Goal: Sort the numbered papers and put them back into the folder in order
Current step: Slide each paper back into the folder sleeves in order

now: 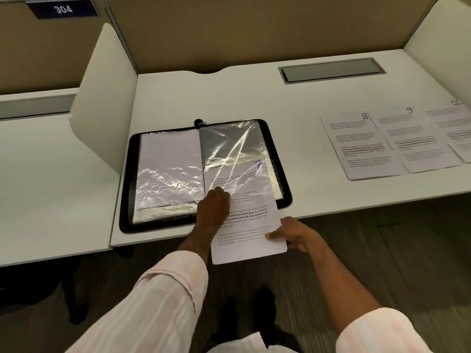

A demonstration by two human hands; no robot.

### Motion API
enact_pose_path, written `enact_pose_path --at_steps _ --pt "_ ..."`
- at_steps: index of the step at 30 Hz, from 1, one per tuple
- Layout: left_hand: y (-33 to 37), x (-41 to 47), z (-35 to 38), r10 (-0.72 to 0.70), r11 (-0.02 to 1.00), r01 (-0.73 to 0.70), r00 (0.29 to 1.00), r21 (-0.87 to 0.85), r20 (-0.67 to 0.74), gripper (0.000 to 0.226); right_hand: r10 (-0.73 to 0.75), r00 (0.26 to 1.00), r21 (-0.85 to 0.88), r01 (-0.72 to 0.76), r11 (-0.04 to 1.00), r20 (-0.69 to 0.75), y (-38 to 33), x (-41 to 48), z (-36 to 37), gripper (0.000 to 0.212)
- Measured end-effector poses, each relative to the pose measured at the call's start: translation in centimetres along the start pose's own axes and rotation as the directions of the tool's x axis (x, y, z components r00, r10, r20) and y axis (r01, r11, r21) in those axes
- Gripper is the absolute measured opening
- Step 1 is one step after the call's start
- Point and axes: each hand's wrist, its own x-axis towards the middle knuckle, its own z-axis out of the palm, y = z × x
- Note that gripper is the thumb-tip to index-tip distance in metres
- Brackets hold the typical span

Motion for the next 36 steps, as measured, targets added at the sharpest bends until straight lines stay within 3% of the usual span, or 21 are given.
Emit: enact_pose_path --at_steps 8,14,18,22,24,31,36 --pt "0.9 -0.7 -0.4 -0.007 1.0 0.006 0.998 -0.017 -0.056 0.021 -0.122 0.968 0.234 0.174 0.957 -0.221 -1.8 0.2 0.7 0.035" --pt "1.4 -1.1 -0.5 -0.027 0.999 0.023 0.994 -0.034 -0.11 0.02 -0.158 0.919 0.291 0.272 0.917 -0.362 -3.8 2.3 2.0 0.032" --pt "1.2 -0.9 -0.3 -0.034 0.999 0.028 0.991 -0.044 -0.131 0.016 -0.128 0.934 0.318 0.239 0.917 -0.333 -4.0 2.5 2.2 0.034" --pt "0.9 -0.7 -0.3 -0.034 0.999 0.03 0.988 -0.028 -0.149 0.014 -0.027 0.988 0.184 0.055 0.981 -0.149 -3.0 1.6 1.3 0.031" --pt "0.8 -0.7 -0.3 -0.025 1.0 0.022 0.988 -0.021 -0.149 0.015 -0.04 0.991 0.192 0.063 0.979 -0.124 -2.9 1.5 0.9 0.03" --pt "0.7 -0.9 0.0 -0.026 0.999 0.02 0.983 -0.036 -0.182 0.009 -0.154 0.921 0.335 0.28 0.9 -0.357 -5.0 2.5 1.5 0.024" --pt "0.6 -1.3 0.3 -0.033 0.998 0.02 0.976 -0.063 -0.216 0.007 -0.208 0.848 0.201 0.341 0.918 -0.487 -5.8 3.5 2.3 0.021"
